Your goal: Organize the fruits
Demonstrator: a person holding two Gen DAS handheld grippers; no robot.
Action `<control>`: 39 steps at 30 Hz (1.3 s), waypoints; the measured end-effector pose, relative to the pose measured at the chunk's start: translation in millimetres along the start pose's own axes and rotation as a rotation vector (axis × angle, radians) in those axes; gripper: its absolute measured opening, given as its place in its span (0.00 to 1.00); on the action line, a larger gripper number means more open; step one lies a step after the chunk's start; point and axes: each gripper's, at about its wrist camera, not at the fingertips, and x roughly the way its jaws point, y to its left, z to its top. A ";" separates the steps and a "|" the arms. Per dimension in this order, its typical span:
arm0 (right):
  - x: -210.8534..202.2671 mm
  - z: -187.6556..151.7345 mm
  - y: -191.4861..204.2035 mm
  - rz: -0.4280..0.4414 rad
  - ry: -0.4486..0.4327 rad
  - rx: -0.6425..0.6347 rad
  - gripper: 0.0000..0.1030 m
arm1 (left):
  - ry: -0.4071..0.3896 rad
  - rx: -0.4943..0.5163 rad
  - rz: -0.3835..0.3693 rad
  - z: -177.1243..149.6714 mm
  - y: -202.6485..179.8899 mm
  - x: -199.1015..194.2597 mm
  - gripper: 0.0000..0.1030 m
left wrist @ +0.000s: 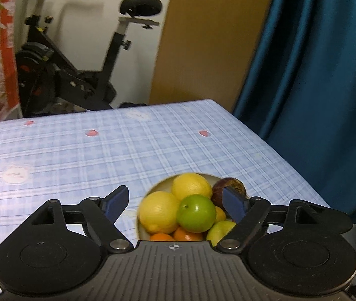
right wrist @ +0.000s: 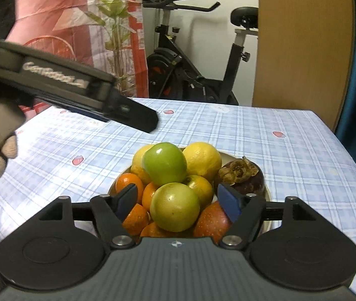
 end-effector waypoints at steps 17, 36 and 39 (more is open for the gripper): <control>-68.7 46.3 1.5 -0.079 -0.048 0.161 1.00 | -0.177 -0.069 0.210 4.8 10.5 -121.6 0.92; -124.8 82.1 49.8 -0.045 -0.128 0.091 1.00 | -0.269 -0.105 0.424 -1.9 -4.4 -214.4 0.96; -126.3 81.6 52.5 -0.043 -0.121 0.083 1.00 | -0.279 -0.099 0.439 -2.4 -7.4 -218.0 0.96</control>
